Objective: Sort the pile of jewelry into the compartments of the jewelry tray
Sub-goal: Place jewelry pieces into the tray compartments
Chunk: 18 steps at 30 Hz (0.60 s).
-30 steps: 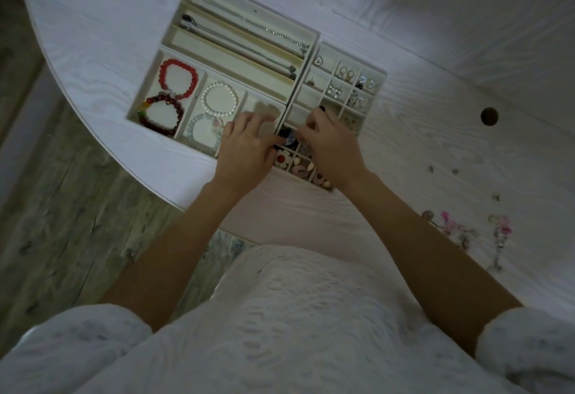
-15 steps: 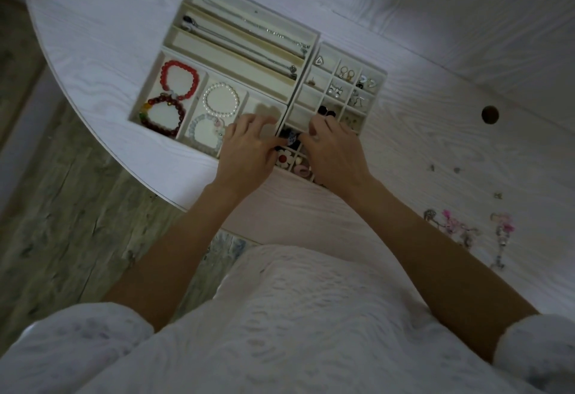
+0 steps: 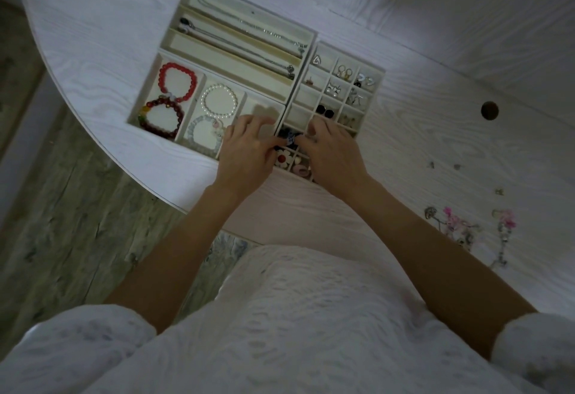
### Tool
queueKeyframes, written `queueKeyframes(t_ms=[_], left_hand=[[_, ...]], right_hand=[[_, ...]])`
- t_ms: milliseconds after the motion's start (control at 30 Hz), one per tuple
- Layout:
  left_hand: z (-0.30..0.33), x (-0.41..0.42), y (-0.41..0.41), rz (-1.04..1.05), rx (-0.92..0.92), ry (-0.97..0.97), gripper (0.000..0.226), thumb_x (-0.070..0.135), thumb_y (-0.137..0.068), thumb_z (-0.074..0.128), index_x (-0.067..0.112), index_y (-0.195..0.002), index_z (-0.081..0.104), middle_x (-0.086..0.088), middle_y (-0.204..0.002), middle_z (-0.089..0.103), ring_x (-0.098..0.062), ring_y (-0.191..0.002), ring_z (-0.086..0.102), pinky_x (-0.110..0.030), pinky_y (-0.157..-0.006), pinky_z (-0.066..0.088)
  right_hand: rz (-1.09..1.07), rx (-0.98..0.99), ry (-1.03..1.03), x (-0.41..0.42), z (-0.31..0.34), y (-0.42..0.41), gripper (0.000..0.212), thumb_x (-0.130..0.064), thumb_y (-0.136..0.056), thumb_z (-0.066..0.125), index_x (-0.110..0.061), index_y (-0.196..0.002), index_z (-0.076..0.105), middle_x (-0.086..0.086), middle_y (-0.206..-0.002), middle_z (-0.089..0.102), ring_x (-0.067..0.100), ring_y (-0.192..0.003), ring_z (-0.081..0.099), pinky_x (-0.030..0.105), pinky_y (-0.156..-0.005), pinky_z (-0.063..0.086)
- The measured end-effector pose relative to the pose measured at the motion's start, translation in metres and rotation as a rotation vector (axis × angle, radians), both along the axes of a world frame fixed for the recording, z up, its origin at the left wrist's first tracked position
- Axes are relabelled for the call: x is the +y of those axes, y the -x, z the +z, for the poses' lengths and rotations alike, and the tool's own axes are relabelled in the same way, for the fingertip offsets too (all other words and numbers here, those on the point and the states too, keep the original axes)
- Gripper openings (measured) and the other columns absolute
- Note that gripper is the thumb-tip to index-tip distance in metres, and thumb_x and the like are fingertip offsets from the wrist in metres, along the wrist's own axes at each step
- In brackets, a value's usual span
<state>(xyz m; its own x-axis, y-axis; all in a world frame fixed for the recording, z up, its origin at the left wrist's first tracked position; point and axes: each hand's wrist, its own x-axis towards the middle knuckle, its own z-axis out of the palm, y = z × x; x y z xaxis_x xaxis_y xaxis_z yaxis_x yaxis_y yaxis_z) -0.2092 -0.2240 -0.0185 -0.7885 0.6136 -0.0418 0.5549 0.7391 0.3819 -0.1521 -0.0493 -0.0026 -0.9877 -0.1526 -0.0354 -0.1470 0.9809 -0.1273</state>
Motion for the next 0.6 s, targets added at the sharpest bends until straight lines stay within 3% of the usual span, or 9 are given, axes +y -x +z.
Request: queueKeyframes(t_ms=[133, 333, 433, 533, 600], left_hand=[[-0.002, 0.000, -0.001, -0.002, 0.009, 0.009, 0.039, 0.028, -0.082, 0.040, 0.023, -0.102, 0.073, -0.009, -0.118, 0.060, -0.032, -0.108, 0.049, -0.041, -0.083, 0.040], [-0.003, 0.000, -0.006, 0.055, -0.023, -0.105, 0.036, 0.025, -0.085, 0.041, 0.019, -0.101, 0.072, -0.011, -0.115, 0.061, -0.031, -0.102, 0.051, -0.040, -0.084, 0.042], [0.003, 0.003, -0.010, 0.097, 0.012, -0.200, 0.029, 0.020, -0.086, 0.044, 0.015, -0.098, 0.070, -0.008, -0.107, 0.063, -0.028, -0.097, 0.052, -0.031, -0.084, 0.037], [0.016, 0.008, -0.020, 0.154, -0.019, -0.276, 0.014, 0.017, -0.086, 0.052, 0.012, -0.094, 0.063, -0.002, -0.092, 0.062, -0.016, -0.086, 0.048, -0.021, -0.074, 0.032], [0.023, 0.017, -0.031, 0.149, -0.072, -0.305, 0.016, 0.024, -0.083, 0.053, 0.012, -0.092, 0.059, 0.001, -0.085, 0.060, -0.012, -0.080, 0.046, -0.023, -0.068, 0.032]], right_hand=[[-0.061, 0.000, 0.010, 0.000, -0.002, 0.008, 0.026, 0.001, -0.072, 0.063, -0.009, -0.096, 0.065, 0.015, -0.089, 0.054, 0.029, -0.076, 0.051, 0.029, -0.057, 0.033], [-0.133, -0.015, 0.279, 0.001, 0.005, 0.005, 0.023, 0.002, -0.077, 0.061, -0.003, -0.098, 0.067, 0.016, -0.095, 0.055, 0.029, -0.082, 0.054, 0.033, -0.055, 0.047], [-0.120, -0.009, 0.334, 0.007, 0.014, -0.004, 0.025, 0.001, -0.079, 0.054, -0.004, -0.100, 0.066, 0.014, -0.099, 0.059, 0.030, -0.085, 0.057, 0.034, -0.063, 0.047], [-0.106, 0.054, 0.223, 0.023, 0.035, -0.033, 0.026, -0.005, -0.081, 0.052, -0.014, -0.100, 0.067, 0.006, -0.093, 0.064, 0.027, -0.087, 0.058, 0.034, -0.080, 0.034], [-0.176, 0.082, 0.171, 0.038, 0.051, -0.064, 0.025, -0.012, -0.084, 0.048, -0.019, -0.097, 0.068, 0.000, -0.091, 0.066, 0.022, -0.086, 0.058, 0.036, -0.087, 0.031]])
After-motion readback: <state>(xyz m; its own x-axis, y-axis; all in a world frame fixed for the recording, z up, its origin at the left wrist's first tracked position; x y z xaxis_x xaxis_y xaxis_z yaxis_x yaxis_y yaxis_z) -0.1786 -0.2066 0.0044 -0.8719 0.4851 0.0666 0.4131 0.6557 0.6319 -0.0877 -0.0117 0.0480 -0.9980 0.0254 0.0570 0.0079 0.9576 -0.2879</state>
